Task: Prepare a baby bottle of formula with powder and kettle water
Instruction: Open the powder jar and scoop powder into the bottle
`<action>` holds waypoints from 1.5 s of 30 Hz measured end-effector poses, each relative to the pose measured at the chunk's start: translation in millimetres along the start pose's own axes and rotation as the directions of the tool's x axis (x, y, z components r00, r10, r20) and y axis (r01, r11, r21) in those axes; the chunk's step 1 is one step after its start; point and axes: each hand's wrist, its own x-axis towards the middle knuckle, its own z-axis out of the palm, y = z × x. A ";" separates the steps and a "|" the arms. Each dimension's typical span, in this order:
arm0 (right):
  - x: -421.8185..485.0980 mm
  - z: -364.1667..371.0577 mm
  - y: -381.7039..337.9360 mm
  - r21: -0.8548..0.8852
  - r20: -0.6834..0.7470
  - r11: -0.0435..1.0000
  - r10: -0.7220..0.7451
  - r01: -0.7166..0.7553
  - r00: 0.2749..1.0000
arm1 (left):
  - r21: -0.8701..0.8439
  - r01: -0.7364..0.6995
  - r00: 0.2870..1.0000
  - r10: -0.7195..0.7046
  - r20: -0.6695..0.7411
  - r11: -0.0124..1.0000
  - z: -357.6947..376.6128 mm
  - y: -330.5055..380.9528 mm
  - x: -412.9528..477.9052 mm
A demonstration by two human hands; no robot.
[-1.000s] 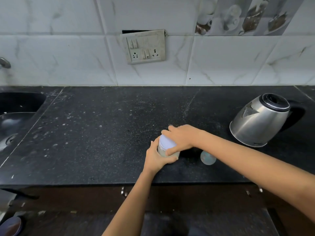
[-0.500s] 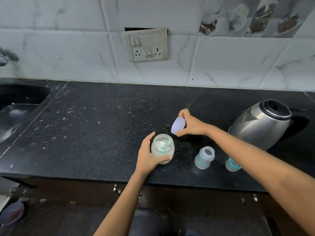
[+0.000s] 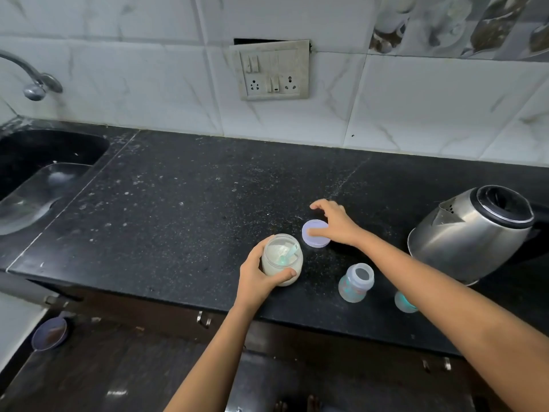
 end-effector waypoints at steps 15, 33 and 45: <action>-35.2 48.2 -90.7 -0.759 0.036 0.628 -0.218 0.169 0.975 | 0.035 0.009 1.000 -0.009 -0.001 0.999 1.6 0.9 -2.3; -42.7 42.0 -92.5 -0.194 -0.275 0.967 0.107 -0.164 0.955 | 0.040 0.045 0.999 -0.046 0.013 0.998 0.9 2.3 -4.3; -34.3 62.4 -91.3 0.232 -0.110 0.923 0.339 -0.308 0.934 | 0.024 0.068 0.998 -0.068 0.015 0.997 0.3 5.7 -5.1</action>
